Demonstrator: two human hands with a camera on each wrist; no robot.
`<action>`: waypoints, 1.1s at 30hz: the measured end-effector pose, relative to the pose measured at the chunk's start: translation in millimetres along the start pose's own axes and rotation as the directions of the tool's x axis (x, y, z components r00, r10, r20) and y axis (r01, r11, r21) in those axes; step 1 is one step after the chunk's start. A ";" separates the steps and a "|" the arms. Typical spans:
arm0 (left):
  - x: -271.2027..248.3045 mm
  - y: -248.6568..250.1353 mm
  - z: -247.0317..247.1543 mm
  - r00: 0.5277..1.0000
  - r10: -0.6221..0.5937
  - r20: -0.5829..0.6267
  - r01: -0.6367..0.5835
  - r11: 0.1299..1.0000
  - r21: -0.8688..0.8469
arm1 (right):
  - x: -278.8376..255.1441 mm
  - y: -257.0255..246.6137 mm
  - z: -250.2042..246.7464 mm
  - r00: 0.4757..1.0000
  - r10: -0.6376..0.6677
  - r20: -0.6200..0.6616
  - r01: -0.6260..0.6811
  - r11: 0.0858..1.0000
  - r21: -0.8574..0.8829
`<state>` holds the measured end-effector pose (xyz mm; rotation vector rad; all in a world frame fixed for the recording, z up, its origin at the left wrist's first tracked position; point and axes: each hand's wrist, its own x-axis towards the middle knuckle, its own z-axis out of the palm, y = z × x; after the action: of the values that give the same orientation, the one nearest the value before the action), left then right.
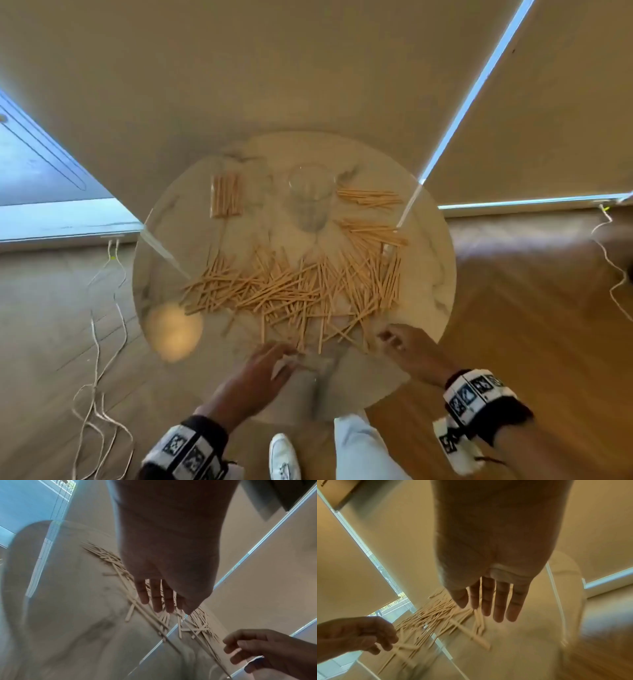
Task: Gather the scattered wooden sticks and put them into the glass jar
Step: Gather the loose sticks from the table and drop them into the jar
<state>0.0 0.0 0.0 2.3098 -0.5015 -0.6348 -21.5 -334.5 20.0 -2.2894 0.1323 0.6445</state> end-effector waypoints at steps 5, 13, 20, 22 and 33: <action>94.8 26.7 -6.2 0.998 0.010 -0.066 -0.001 0.992 0.127 | 106.7 15.4 -72.1 0.965 0.069 -0.252 -0.101 0.988 -0.115; 193.9 90.8 29.6 0.988 -0.156 0.005 0.155 0.983 0.095 | 209.9 1.5 -113.7 0.977 0.124 -0.172 -0.178 0.922 -0.344; 191.2 84.2 25.9 0.940 -0.325 -0.107 0.311 0.942 -0.127 | 204.1 -23.5 -89.8 0.988 0.129 -0.083 -0.149 0.931 -0.332; 184.1 73.0 25.4 0.906 -0.398 -0.144 0.355 0.900 -0.253 | 209.6 -34.6 -81.0 0.986 0.146 -0.079 -0.165 0.904 -0.395; 151.6 40.5 4.7 0.951 -0.265 -0.162 0.219 0.941 -0.259 | 211.3 -74.6 4.5 0.922 0.179 -0.344 -0.313 0.867 -0.387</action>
<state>112.5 -107.6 -20.5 2.1893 -0.0424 -0.5433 180.9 -257.8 -38.1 -2.8307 0.4799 0.4840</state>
